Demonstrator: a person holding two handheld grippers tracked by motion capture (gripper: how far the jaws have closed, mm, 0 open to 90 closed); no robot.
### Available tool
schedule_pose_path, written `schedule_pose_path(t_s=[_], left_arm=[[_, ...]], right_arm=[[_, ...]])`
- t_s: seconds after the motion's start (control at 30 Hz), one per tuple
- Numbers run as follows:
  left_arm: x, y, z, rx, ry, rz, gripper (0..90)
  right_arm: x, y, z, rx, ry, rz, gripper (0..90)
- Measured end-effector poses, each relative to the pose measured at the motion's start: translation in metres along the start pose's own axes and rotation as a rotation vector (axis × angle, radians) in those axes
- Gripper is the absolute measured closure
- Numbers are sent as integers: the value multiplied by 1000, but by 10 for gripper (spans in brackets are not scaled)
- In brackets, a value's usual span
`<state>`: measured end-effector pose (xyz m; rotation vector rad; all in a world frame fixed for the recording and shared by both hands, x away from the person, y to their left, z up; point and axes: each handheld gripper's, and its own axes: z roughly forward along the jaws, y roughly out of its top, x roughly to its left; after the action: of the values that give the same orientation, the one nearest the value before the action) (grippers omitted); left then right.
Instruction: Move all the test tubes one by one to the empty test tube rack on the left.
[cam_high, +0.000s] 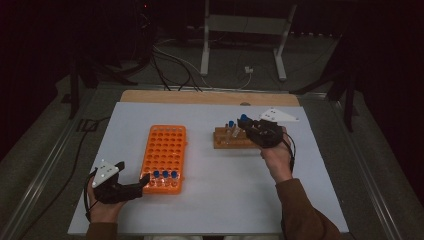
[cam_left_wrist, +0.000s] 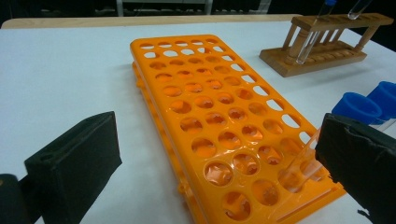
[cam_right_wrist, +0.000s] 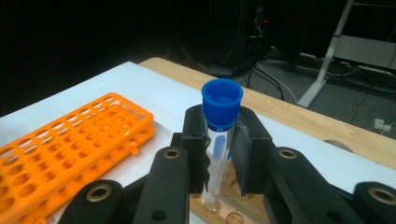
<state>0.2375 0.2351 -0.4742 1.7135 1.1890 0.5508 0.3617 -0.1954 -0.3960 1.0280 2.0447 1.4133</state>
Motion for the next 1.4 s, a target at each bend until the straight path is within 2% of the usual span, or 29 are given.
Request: schedule_pose_path(t_s=[0.3, 1.4], left_arm=[[0, 0, 0, -2, 2, -1, 7], [2, 0, -1, -12, 12, -2, 7]], right_arm=[[13, 0, 5, 2, 45, -10, 769], [50, 6, 20, -1, 160, -30, 768]])
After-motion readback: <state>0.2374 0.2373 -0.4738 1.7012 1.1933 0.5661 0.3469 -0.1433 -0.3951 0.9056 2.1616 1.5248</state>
